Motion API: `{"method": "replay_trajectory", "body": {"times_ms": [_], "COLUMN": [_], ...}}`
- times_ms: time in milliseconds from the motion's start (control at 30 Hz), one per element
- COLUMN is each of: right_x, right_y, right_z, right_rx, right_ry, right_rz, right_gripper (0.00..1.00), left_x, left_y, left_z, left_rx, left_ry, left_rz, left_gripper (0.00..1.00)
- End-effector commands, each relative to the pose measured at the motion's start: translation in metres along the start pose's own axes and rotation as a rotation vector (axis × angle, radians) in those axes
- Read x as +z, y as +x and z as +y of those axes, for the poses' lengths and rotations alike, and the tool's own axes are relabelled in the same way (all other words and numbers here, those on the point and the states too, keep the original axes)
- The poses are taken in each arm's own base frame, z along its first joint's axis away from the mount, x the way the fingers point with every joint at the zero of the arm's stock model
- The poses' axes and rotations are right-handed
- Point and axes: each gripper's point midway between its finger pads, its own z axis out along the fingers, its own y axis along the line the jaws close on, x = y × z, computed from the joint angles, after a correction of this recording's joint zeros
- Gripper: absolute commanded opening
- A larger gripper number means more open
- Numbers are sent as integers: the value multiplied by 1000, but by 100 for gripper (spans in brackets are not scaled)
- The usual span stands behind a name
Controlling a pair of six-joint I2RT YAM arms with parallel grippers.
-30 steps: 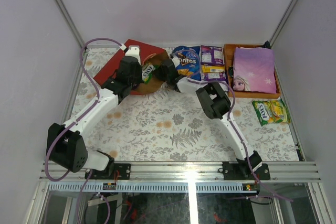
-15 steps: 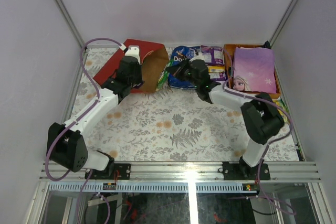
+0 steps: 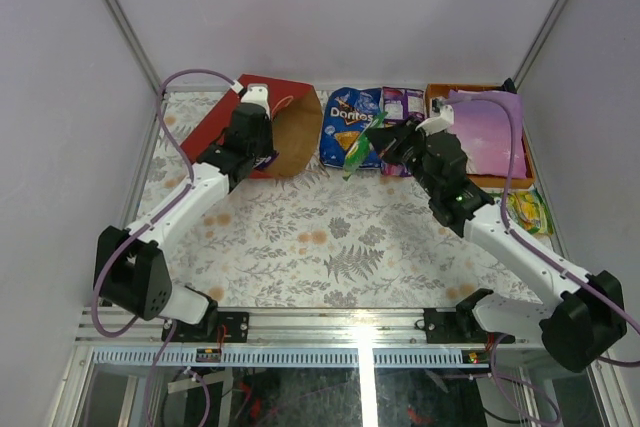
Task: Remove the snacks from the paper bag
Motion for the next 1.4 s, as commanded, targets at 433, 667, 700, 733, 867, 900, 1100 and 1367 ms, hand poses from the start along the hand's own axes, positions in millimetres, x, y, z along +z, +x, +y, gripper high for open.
{"method": "replay_trajectory", "body": {"times_ms": [433,667,700,733,867,900,1100,1367], "right_x": [-54,-74,-76,-78,-89,-92,-107,-117], "right_y": [59,98,108,120,160,164,144,102], "right_z": [26,-16,-28,-42,-82,-91,-134,-205], "right_rx": [-69,-219,-223,-211,-82,-70,-156,-183], "right_ry": [-193,-101,-77,-55,-11,9,236,588], "right_rz": [247,394,440,493,685,703,617,540], "right_gripper": [0,0,0,0,0,0,0,0], "left_x": [-61,-53,-53,-53,-46,-43,-26,-28], "left_y": [-16,-26,-28,-30,-33,-34,-36,-49], "left_z": [-20,-25,-23,-21,-15,-12,-1,0], "left_rx": [-403,-410,-404,-398,-348,-332,-260,-235], "left_ry": [159,153,145,135,102,82,2,23], "left_rz": [-91,-73,-83,-92,-105,-105,-107,-157], "left_gripper": [4,3,3,3,4,4,3,3]}}
